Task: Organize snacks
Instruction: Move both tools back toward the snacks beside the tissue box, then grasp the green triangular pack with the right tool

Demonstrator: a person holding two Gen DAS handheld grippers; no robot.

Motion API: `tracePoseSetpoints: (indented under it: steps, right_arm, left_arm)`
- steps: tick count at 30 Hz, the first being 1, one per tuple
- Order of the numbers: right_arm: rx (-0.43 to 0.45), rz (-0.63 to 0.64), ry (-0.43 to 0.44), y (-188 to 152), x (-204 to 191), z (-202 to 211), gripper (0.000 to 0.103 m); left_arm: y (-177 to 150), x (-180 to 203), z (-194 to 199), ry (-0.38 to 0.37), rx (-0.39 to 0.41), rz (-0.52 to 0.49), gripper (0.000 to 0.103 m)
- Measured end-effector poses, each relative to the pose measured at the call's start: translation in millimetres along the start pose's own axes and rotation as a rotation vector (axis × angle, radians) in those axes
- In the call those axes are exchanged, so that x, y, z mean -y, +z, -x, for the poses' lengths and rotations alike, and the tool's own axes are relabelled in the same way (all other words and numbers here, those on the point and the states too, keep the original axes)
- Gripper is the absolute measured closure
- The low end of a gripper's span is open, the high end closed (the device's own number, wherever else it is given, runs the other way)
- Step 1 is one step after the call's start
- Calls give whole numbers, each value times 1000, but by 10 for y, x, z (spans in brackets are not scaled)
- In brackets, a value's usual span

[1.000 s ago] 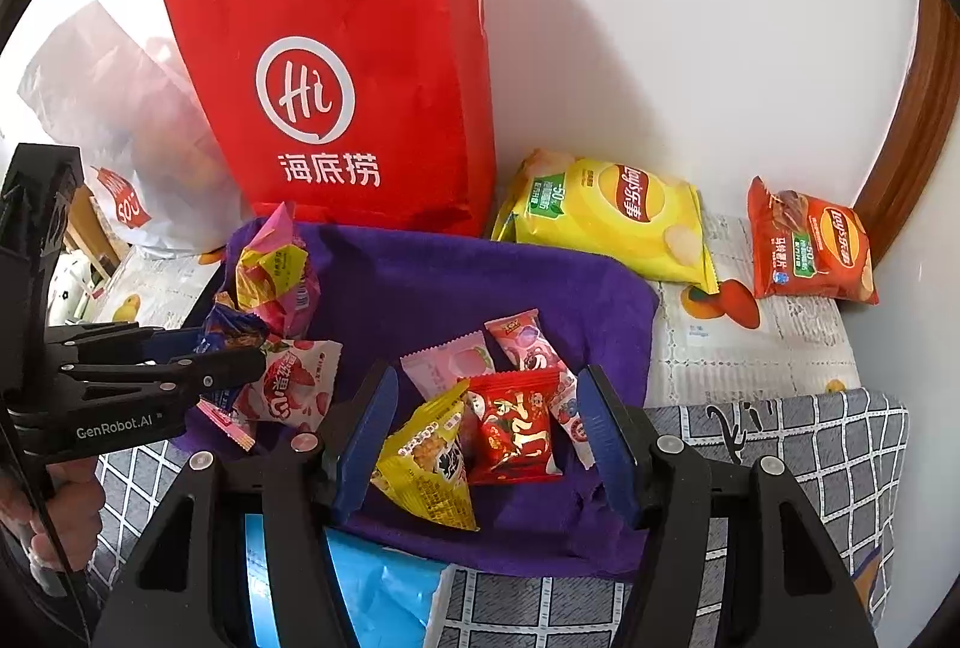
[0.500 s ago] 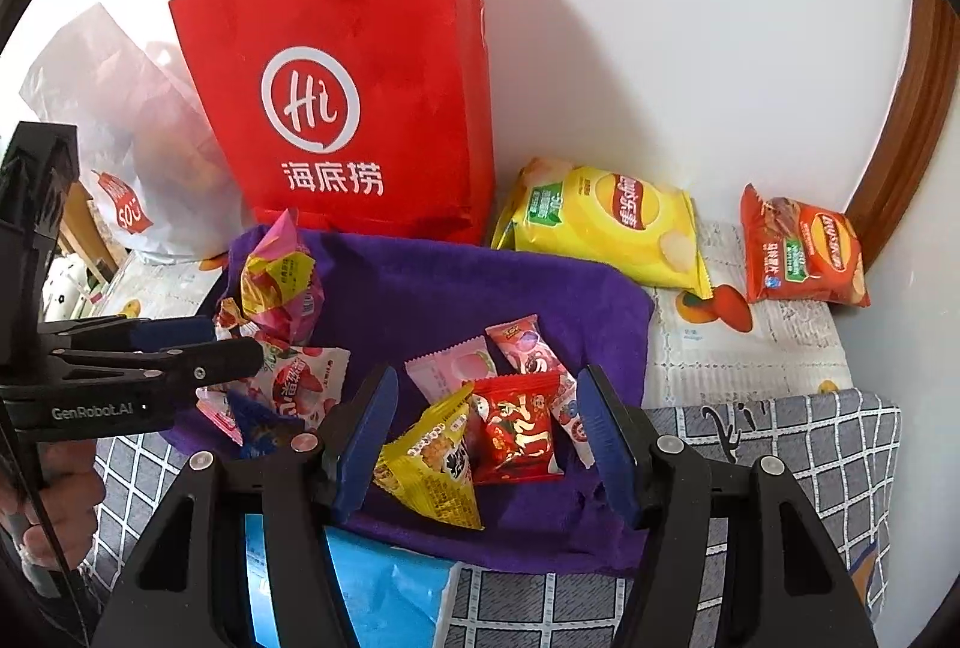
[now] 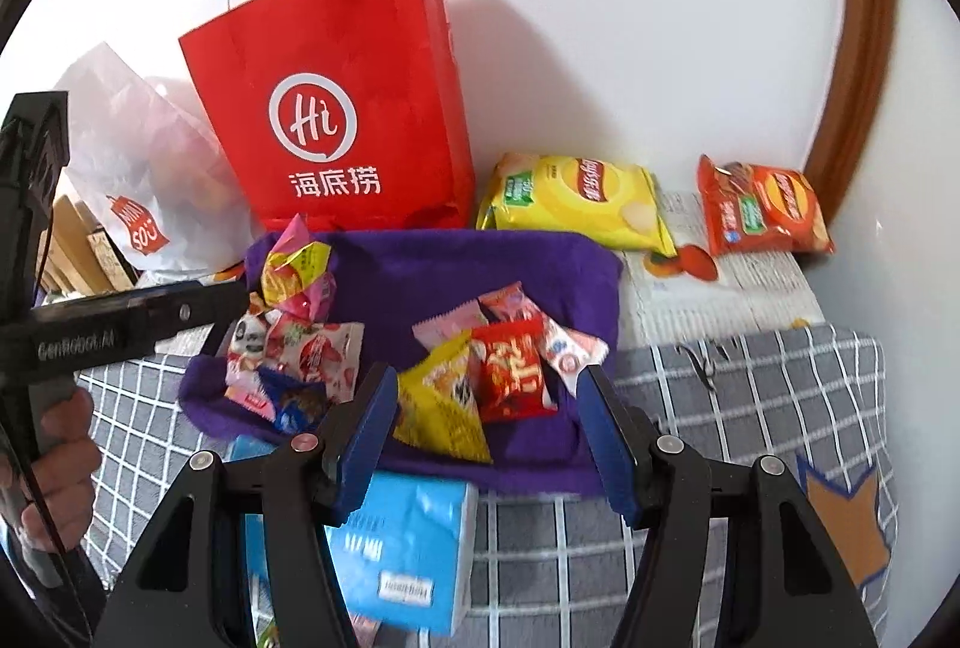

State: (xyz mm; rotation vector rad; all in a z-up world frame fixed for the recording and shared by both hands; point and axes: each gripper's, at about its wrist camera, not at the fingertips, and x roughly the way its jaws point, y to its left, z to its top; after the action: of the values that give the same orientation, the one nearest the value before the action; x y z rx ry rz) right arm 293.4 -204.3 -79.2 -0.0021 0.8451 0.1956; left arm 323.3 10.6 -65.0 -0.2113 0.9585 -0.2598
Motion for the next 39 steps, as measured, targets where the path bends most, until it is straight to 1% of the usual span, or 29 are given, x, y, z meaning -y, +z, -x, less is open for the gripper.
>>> tracePoseSetpoints:
  steps: [3, 6, 9, 13, 18, 21, 30, 35, 37, 39]
  right_arm:
    - [10, -12, -3, -143, -2, 187, 41]
    - [13, -20, 6, -292, -22, 348, 41]
    - [3, -17, 21, -462, -73, 459, 41]
    - [-16, -6, 42, -700, -166, 507, 41]
    - [-52, 3, 110, -976, -352, 442, 41]
    - [-66, 21, 129, -1091, -480, 429, 41]
    - [-67, 42, 156, -1343, -709, 483, 40]
    - [-73, 41, 164, -1421, -780, 487, 40]
    - [-72, 49, 169, -1444, -820, 500, 39]
    - [-61, 65, 165, -1460, -867, 522, 35]
  left_arm:
    - [-20, 53, 134, -4, 14, -12, 39]
    - [-45, 104, 265, -8, 30, -22, 36]
    - [-142, 101, 365, -14, 34, -15, 34]
    - [-306, 30, 460, 16, 16, -15, 34]
    - [-533, -126, 594, 61, 8, -3, 34]
    - [-667, -206, 657, 78, 6, 4, 33]
    - [-1050, -330, 688, 86, -26, 10, 33]
    - [-1192, -402, 672, 79, -40, 19, 33]
    - [-1228, -437, 672, 76, -42, 26, 33]
    - [-1265, -472, 673, 72, -45, 30, 33]
